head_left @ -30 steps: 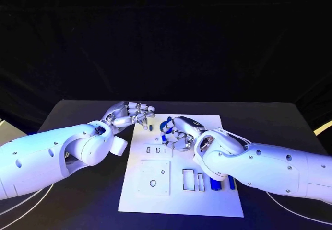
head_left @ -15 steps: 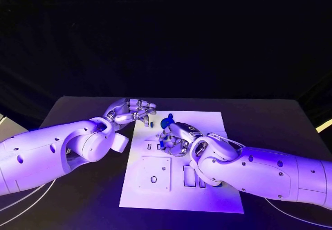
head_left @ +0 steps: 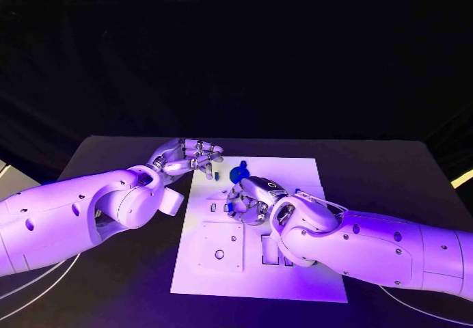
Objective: Assemble the parts on the task board
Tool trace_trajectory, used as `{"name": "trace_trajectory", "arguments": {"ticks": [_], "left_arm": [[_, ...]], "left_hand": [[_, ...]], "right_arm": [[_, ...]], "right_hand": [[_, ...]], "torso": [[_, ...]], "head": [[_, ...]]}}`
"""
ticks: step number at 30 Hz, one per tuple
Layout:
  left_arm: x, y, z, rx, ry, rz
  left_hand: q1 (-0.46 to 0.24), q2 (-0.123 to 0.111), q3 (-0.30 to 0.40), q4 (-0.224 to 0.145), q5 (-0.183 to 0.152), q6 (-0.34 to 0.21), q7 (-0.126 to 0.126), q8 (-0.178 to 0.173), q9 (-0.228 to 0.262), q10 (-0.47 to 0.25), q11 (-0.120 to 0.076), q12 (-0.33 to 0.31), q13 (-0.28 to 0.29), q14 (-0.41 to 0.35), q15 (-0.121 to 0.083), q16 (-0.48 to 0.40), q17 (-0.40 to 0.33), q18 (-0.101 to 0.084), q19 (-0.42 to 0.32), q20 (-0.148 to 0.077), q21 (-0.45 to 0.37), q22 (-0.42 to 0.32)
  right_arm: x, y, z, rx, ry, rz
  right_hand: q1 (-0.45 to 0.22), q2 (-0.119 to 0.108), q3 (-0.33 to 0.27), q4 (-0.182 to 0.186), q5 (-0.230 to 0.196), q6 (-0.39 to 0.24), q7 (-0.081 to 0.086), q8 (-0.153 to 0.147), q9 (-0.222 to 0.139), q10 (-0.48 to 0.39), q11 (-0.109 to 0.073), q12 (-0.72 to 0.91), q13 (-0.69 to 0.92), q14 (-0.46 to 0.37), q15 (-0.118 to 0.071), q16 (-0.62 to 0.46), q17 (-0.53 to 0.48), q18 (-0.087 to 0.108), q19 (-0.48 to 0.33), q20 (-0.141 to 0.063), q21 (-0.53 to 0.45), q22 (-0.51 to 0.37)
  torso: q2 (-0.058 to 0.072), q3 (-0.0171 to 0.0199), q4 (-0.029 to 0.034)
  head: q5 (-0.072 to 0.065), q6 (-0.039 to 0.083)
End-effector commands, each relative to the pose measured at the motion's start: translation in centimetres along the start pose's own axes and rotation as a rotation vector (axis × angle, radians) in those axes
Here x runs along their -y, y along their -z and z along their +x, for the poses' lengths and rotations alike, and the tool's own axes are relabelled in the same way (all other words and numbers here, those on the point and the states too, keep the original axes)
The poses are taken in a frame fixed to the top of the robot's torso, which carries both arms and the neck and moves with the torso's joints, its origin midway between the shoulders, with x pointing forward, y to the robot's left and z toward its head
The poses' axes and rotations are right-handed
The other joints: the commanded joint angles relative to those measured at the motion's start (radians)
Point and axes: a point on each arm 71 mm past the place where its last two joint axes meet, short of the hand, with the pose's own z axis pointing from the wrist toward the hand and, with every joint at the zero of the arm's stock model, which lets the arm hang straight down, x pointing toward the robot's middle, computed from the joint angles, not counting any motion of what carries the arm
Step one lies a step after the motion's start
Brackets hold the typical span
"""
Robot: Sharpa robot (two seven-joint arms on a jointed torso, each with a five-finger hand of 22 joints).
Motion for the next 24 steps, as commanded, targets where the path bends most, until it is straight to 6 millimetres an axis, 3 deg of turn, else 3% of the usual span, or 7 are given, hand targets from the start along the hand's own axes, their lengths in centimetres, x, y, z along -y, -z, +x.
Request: {"name": "trace_trajectory", "arguments": {"ticks": [1, 24], "left_arm": [[0.08, -0.01, 0.11, -0.006, -0.001, 0.004], [0.04, 0.03, 0.04, -0.011, -0.001, 0.0]], "left_hand": [[-0.005, 0.006, 0.005, -0.002, -0.004, 0.001, -0.005, -0.003, 0.002, 0.008, -0.001, 0.007, 0.001, 0.0, -0.004, 0.004, 0.002, 0.016, -0.002, -0.005, 0.006, 0.001], [-0.004, 0.006, 0.005, -0.003, -0.004, 0.001, -0.005, -0.003, 0.002, 0.01, -0.002, 0.009, 0.002, 0.0, -0.004, 0.005, 0.002, 0.016, -0.002, -0.005, 0.007, 0.001]], "right_arm": [[0.17, 0.07, 0.28, -0.018, 0.032, 0.004], [0.44, -0.13, 0.29, 0.0, 0.052, 0.009]], "right_hand": [[-0.011, -0.002, -0.001, 0.006, -0.008, 0.003, 0.003, 0.005, -0.002, 0.055, -0.007, -0.004, 0.201, 0.103, -0.005, 0.003, 0.252, -0.007, 0.105, -0.008, 0.004, 0.263], [-0.029, -0.018, -0.007, 0.011, -0.037, -0.019, 0.01, -0.002, -0.008, 0.04, -0.001, -0.022, 0.185, 0.102, -0.001, 0.001, 0.247, -0.007, 0.105, -0.005, 0.004, 0.263]], "torso": [[0.0, -0.0003, 0.0002], [0.0, -0.0009, 0.0004]], "head": [[0.0, 0.0], [-0.001, 0.002]]}}
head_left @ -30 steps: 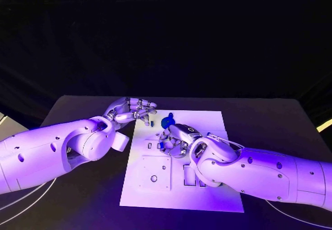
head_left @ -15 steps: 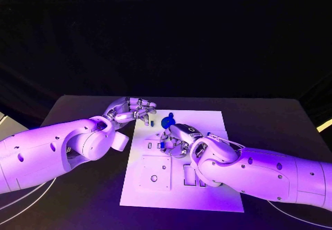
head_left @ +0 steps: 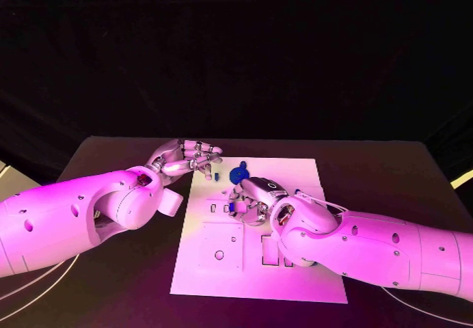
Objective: Assemble the parts on the task board
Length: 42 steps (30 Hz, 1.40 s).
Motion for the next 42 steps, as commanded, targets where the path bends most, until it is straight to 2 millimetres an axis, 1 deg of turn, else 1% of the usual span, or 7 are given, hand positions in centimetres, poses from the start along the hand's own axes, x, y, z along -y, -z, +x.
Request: {"name": "trace_trajectory", "arguments": {"ticks": [1, 12, 18, 33, 35, 38, 42], "left_arm": [[0.1, 0.0, 0.2, -0.013, 0.0, 0.004], [0.1, 0.0, 0.1, -0.015, 0.0, 0.002], [0.0, 0.0, 0.1, -0.016, 0.0, 0.001], [-0.1, 0.0, 0.1, -0.02, -0.023, -0.019], [-0.3, -0.1, 0.1, -0.021, -0.051, -0.035], [-0.6, -0.1, 0.1, -0.026, -0.108, -0.072], [-1.5, -0.2, 0.0, -0.072, -0.229, -0.192]], "left_hand": [[-0.004, 0.006, 0.005, -0.003, -0.004, 0.001, -0.006, -0.003, 0.001, 0.006, 0.002, 0.004, 0.001, 0.0, -0.004, 0.005, 0.001, 0.015, -0.002, -0.005, 0.007, 0.002], [-0.004, 0.006, 0.005, -0.003, -0.004, 0.001, -0.006, -0.003, 0.001, 0.006, 0.002, 0.004, 0.001, 0.0, -0.004, 0.005, 0.001, 0.015, -0.002, -0.005, 0.007, 0.002], [-0.004, 0.006, 0.005, -0.003, -0.004, 0.001, -0.006, -0.003, 0.001, 0.006, 0.002, 0.004, 0.001, 0.0, -0.004, 0.005, 0.001, 0.015, -0.002, -0.005, 0.007, 0.002], [-0.01, 0.006, -0.011, -0.011, -0.005, -0.007, -0.012, -0.009, 0.006, 0.021, -0.009, 0.064, 0.043, 0.032, -0.015, 0.077, 0.038, 0.015, 0.011, -0.014, 0.032, 0.012], [-0.02, 0.01, -0.042, -0.012, -0.003, -0.013, -0.017, -0.006, 0.012, 0.005, -0.017, 0.161, 0.116, 0.09, -0.026, 0.197, 0.128, 0.011, 0.044, -0.021, 0.077, 0.05], [-0.043, 0.005, -0.092, 0.001, -0.004, 0.016, -0.031, 0.031, 0.032, 0.002, -0.036, 0.362, 0.261, 0.28, -0.038, 0.481, 0.416, -0.026, 0.202, -0.035, 0.22, 0.272], [-0.118, 0.016, -0.189, 0.084, -0.001, 0.034, -0.049, 0.128, 0.088, -0.087, -0.05, 0.7, 0.504, 0.385, -0.051, 0.64, 0.593, -0.055, 0.315, -0.048, 0.331, 0.448]], "right_arm": [[0.1, 0.0, 0.2, -0.009, 0.021, 0.001], [0.1, 0.0, 0.1, -0.005, 0.026, 0.003], [0.1, 0.0, 0.1, 0.005, 0.022, -0.001], [0.1, 0.5, -0.5, 0.062, 0.002, -0.036], [0.0, 0.8, -0.8, 0.083, -0.021, -0.082], [0.0, 1.4, -1.5, 0.111, -0.053, -0.156], [0.5, 2.3, -3.5, 0.146, -0.113, -0.247]], "right_hand": [[-0.01, 0.001, -0.001, 0.006, -0.004, -0.01, 0.001, -0.005, -0.002, 0.038, 0.001, -0.005, 0.185, 0.102, -0.001, 0.001, 0.246, -0.007, 0.105, -0.006, 0.004, 0.263], [-0.02, -0.009, -0.011, 0.011, -0.038, -0.022, 0.005, -0.006, -0.005, 0.033, 0.006, -0.011, 0.18, 0.102, 0.003, 0.0, 0.244, -0.007, 0.105, -0.002, 0.004, 0.263], [-0.033, -0.014, -0.048, 0.033, -0.119, -0.048, 0.013, -0.013, -0.013, 0.024, 0.014, -0.02, 0.172, 0.102, 0.01, 0.0, 0.244, -0.007, 0.105, 0.005, 0.004, 0.263], [-0.004, 0.023, -0.358, 0.105, -0.124, -0.087, 0.017, -0.01, -0.018, 0.009, 0.018, -0.036, 0.159, 0.102, 0.014, 0.0, 0.244, -0.006, 0.103, 0.008, 0.002, 0.262], [0.004, 0.027, -0.41, 0.106, -0.123, -0.116, 0.027, -0.023, -0.025, 0.0, 0.026, -0.046, 0.151, 0.1, 0.019, -0.002, 0.237, -0.002, 0.096, 0.013, -0.014, 0.253], [0.03, 0.031, -0.431, 0.107, -0.123, -0.145, 0.037, -0.04, -0.032, -0.023, 0.035, -0.07, 0.129, 0.098, 0.028, -0.005, 0.231, 0.009, 0.074, 0.018, -0.059, 0.229], [0.051, 0.045, -0.438, 0.107, -0.121, -0.156, 0.044, -0.048, -0.036, -0.046, 0.042, -0.091, 0.109, 0.091, 0.034, -0.015, 0.206, 0.024, 0.042, 0.026, -0.124, 0.194]], "torso": [[0.0, -0.0005, 0.0], [0.0, -0.0007, 0.0001], [0.0, -0.0001, 0.0001], [0.0, 0.0003, 0.0005], [-0.002, -0.0005, 0.0011], [-0.004, -0.0016, 0.0005], [-0.011, 0.0004, -0.0039]], "head": [[0.0, 0.0], [0.0, 0.0], [0.0, 0.001], [-0.002, 0.001], [-0.007, 0.002], [-0.006, 0.003], [-0.004, 0.0]]}}
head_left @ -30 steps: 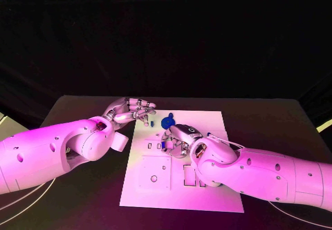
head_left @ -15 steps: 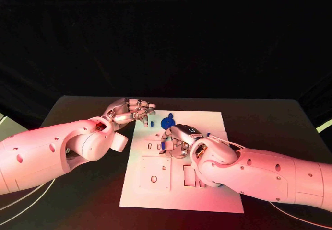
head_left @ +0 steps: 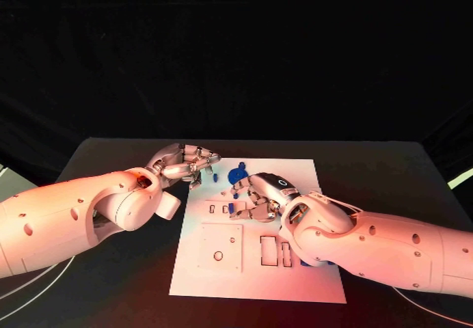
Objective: Assemble the parts on the task board
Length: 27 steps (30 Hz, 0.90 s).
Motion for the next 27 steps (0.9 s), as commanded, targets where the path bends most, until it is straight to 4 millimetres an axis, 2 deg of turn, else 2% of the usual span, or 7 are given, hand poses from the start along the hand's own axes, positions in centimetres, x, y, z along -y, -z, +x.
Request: {"name": "trace_trajectory", "arguments": {"ticks": [1, 4, 6, 10, 17, 21, 27], "left_arm": [[-1.0, -0.2, 0.3, -0.076, -0.171, -0.144], [-1.2, -0.5, 0.2, -0.119, -0.267, -0.202], [-1.2, -0.9, 0.0, -0.137, -0.335, -0.245], [-1.1, -1.6, -0.3, -0.156, -0.436, -0.336], [-0.8, -2.8, 0.6, -0.219, -0.585, -0.476], [-0.8, -3.5, 1.7, -0.251, -0.644, -0.526], [-0.9, -4.3, 2.9, -0.29, -0.753, -0.586]], "left_hand": [[-0.03, 0.008, -0.05, 0.017, -0.002, 0.017, -0.012, 0.062, 0.039, -0.008, -0.011, 0.155, 0.113, 0.049, -0.009, 0.063, 0.077, -0.027, 0.054, -0.009, 0.048, 0.083], [-0.022, 0.013, -0.079, 0.018, -0.003, 0.019, -0.023, 0.109, 0.074, 0.036, -0.021, 0.287, 0.248, 0.076, -0.016, 0.096, 0.123, -0.037, 0.09, -0.016, 0.076, 0.137], [-0.018, 0.02, -0.1, 0.019, -0.001, 0.041, -0.044, 0.159, 0.114, 0.126, -0.039, 0.417, 0.398, 0.12, -0.032, 0.147, 0.202, -0.055, 0.156, -0.029, 0.123, 0.234], [-0.056, 0.046, -0.134, 0.021, 0.002, 0.049, -0.065, 0.214, 0.174, 0.176, -0.058, 0.487, 0.483, 0.143, -0.049, 0.176, 0.252, -0.068, 0.199, -0.045, 0.154, 0.298], [-0.148, 0.097, -0.174, 0.024, -0.003, 0.031, -0.077, 0.263, 0.252, 0.185, -0.068, 0.497, 0.497, 0.148, -0.06, 0.181, 0.261, -0.071, 0.21, -0.057, 0.162, 0.317], [-0.156, 0.104, -0.178, 0.023, -0.002, 0.018, -0.074, 0.259, 0.259, 0.172, -0.067, 0.483, 0.477, 0.147, -0.059, 0.179, 0.258, -0.072, 0.212, -0.057, 0.163, 0.319], [-0.172, 0.113, -0.188, 0.024, -0.002, -0.004, -0.066, 0.247, 0.269, 0.149, -0.059, 0.461, 0.452, 0.144, -0.053, 0.176, 0.253, -0.072, 0.21, -0.054, 0.162, 0.319]], "right_arm": [[-0.5, 0.5, -2.2, 0.069, -0.1, -0.158], [0.4, 1.0, -4.1, 0.08, -0.147, -0.168], [1.4, 1.6, -5.7, 0.089, -0.186, -0.159], [3.3, 2.7, -8.3, 0.117, -0.265, -0.102], [6.9, 4.1, -11.9, 0.197, -0.349, 0.018], [8.8, 4.6, -13.3, 0.238, -0.374, 0.084], [10.8, 5.0, -14.4, 0.27, -0.39, 0.151]], "right_hand": [[0.019, 0.014, -0.002, -0.002, 0.0, 0.004, 0.0, 0.002, 0.0, -0.022, -0.001, -0.021, 0.096, 0.088, 0.009, -0.012, 0.195, 0.031, 0.025, 0.009, -0.056, 0.176], [0.031, 0.024, 0.0, -0.004, 0.003, 0.013, -0.002, 0.008, 0.001, -0.024, -0.001, -0.022, 0.094, 0.087, 0.008, -0.014, 0.193, 0.031, 0.024, 0.01, -0.059, 0.174], [0.048, 0.032, 0.003, -0.005, 0.02, 0.014, -0.002, 0.01, 0.0, -0.029, -0.002, -0.026, 0.089, 0.086, 0.007, -0.016, 0.189, 0.032, 0.022, 0.009, -0.064, 0.172], [0.058, 0.038, 0.002, -0.005, 0.057, 0.016, -0.003, 0.013, -0.002, -0.034, -0.003, -0.03, 0.084, 0.084, 0.006, -0.02, 0.182, 0.033, 0.02, 0.008, -0.072, 0.168], [0.009, 0.052, -0.018, -0.002, 0.103, 0.018, -0.005, 0.017, -0.005, -0.028, -0.005, -0.024, 0.088, 0.086, 0.005, -0.019, 0.187, 0.028, 0.032, 0.006, -0.054, 0.178], [-0.004, 0.059, -0.023, -0.002, 0.111, 0.018, -0.005, 0.018, -0.006, -0.028, -0.005, -0.024, 0.086, 0.086, 0.004, -0.02, 0.185, 0.029, 0.03, 0.006, -0.059, 0.176], [-0.021, 0.065, -0.031, -0.002, 0.11, 0.016, -0.005, 0.017, -0.007, -0.031, -0.005, -0.028, 0.082, 0.085, 0.004, -0.022, 0.181, 0.031, 0.028, 0.006, -0.066, 0.173]], "torso": [[-0.009, 0.0009, -0.0029], [-0.015, -0.0003, -0.0002], [-0.022, -0.0014, -0.0001], [-0.03, 0.0007, -0.0004], [-0.041, 0.0034, 0.0009], [-0.046, 0.0031, 0.0011], [-0.05, 0.0072, 0.0027]], "head": [[0.003, -0.003], [-0.003, -0.003], [-0.001, -0.006], [-0.003, -0.009], [-0.008, -0.018], [-0.006, -0.025], [0.002, -0.034]]}}
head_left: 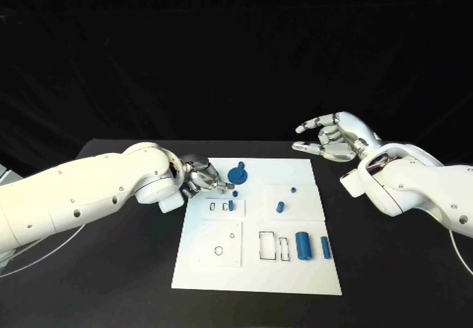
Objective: Assemble the parts on the task board
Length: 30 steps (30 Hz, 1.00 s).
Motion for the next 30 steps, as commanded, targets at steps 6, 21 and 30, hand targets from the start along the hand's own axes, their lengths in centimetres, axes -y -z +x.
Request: {"name": "trace_trajectory", "arguments": {"ticks": [6, 21, 30], "left_arm": [[0.5, -0.9, 0.8, -0.055, -0.19, -0.124], [1.9, -2.1, 2.4, -0.08, -0.236, -0.119], [2.5, -2.4, 3.0, -0.101, -0.241, -0.11]], "left_hand": [[-0.037, 0.015, -0.016, -0.001, -0.003, -0.009, 0.004, -0.008, 0.01, -0.005, 0.005, -0.003, 0.002, 0.09, 0.004, -0.001, 0.225, -0.018, 0.007, 0.006, 0.007, 0.006], [-0.044, 0.029, -0.017, -0.003, 0.001, -0.011, 0.004, -0.01, 0.016, -0.004, 0.006, -0.001, 0.004, 0.09, 0.005, -0.001, 0.224, -0.018, 0.007, 0.007, 0.008, 0.007], [-0.041, 0.03, -0.017, -0.003, 0.001, -0.011, 0.004, -0.01, 0.017, -0.004, 0.005, -0.001, 0.005, 0.09, 0.005, -0.001, 0.224, -0.018, 0.008, 0.007, 0.008, 0.008]], "right_arm": [[0.8, -0.2, -0.7, 0.012, -0.058, 0.047], [1.0, -0.5, -0.5, -0.01, -0.044, 0.059], [1.0, -0.6, -0.3, -0.018, -0.038, 0.065]], "right_hand": [[-0.008, 0.0, -0.005, -0.001, 0.003, 0.003, 0.0, 0.005, -0.001, -0.003, -0.001, 0.0, 0.083, 0.081, 0.001, -0.007, 0.181, 0.016, 0.028, 0.006, -0.004, 0.174], [-0.013, 0.003, -0.01, -0.002, -0.006, -0.001, 0.001, 0.003, -0.003, -0.005, 0.0, -0.002, 0.08, 0.081, 0.001, -0.007, 0.179, 0.017, 0.026, 0.006, -0.01, 0.171], [-0.015, 0.004, -0.011, -0.002, -0.01, -0.002, 0.002, 0.003, -0.003, -0.005, 0.0, -0.002, 0.08, 0.081, 0.002, -0.007, 0.18, 0.017, 0.026, 0.006, -0.009, 0.172]], "torso": [[-0.004, 0.0032, 0.0031], [-0.001, 0.0019, -0.0002], [-0.002, 0.0029, 0.0002]], "head": [[0.007, -0.01], [0.003, -0.011], [0.001, -0.018]]}}
